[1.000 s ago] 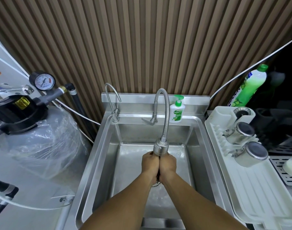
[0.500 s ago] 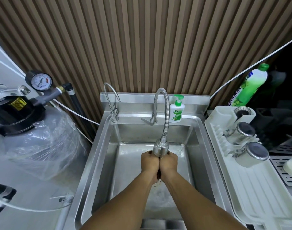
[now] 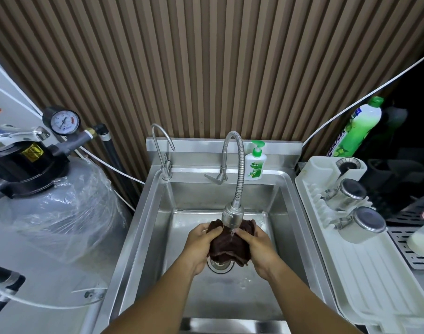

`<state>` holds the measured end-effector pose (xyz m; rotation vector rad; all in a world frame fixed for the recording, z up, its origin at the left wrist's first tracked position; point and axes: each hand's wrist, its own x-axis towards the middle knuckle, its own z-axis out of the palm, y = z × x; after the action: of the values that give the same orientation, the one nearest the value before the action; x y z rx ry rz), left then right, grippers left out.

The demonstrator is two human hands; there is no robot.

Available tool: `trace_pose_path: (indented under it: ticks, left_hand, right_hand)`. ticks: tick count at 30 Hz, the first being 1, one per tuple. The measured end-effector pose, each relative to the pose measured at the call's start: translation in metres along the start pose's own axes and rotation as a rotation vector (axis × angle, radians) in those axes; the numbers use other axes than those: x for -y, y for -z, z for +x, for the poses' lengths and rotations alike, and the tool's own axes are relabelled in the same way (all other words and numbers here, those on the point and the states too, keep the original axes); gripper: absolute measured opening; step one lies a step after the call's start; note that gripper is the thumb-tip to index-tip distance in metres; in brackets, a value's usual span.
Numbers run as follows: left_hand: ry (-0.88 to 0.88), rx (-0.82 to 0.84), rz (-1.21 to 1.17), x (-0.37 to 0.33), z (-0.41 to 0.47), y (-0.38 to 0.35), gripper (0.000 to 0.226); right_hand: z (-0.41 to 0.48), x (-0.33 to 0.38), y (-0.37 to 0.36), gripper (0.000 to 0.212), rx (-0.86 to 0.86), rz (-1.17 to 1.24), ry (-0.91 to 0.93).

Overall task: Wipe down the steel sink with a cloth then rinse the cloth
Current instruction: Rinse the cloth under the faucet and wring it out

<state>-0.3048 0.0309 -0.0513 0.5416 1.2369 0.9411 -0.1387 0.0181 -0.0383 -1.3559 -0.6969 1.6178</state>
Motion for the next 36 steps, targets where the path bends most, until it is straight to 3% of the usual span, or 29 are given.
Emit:
trace_pose_path:
  ticks: [5, 11, 13, 18, 24, 30, 36]
  left_hand:
    - [0.025, 0.064, -0.063, -0.004, -0.008, 0.006, 0.037]
    - [0.327, 0.227, 0.029, -0.012, -0.016, 0.01, 0.026]
    - [0.354, 0.251, 0.016, -0.015, -0.017, 0.01, 0.027]
    - [0.136, 0.115, 0.166, -0.014, -0.016, 0.0, 0.031]
    - [-0.038, 0.092, 0.23, -0.009, -0.015, -0.003, 0.017]
    - [0.038, 0.066, 0.118, -0.008, -0.021, -0.011, 0.029]
    - [0.088, -0.006, -0.046, -0.007, -0.018, -0.031, 0.029]
  right_hand:
    - [0.002, -0.004, 0.013, 0.038, 0.135, 0.028, -0.044]
    - [-0.001, 0.0, 0.017, 0.045, 0.2, -0.019, -0.051]
    - [-0.002, 0.0, 0.017, 0.043, 0.208, -0.045, -0.055]
    - [0.001, -0.002, 0.018, 0.036, 0.167, -0.06, -0.066]
    - [-0.001, 0.006, 0.016, 0.024, 0.072, -0.103, -0.099]
    - [-0.003, 0.005, 0.011, 0.029, 0.085, -0.024, -0.139]
    - [-0.003, -0.001, -0.018, 0.037, -0.099, 0.121, -0.12]
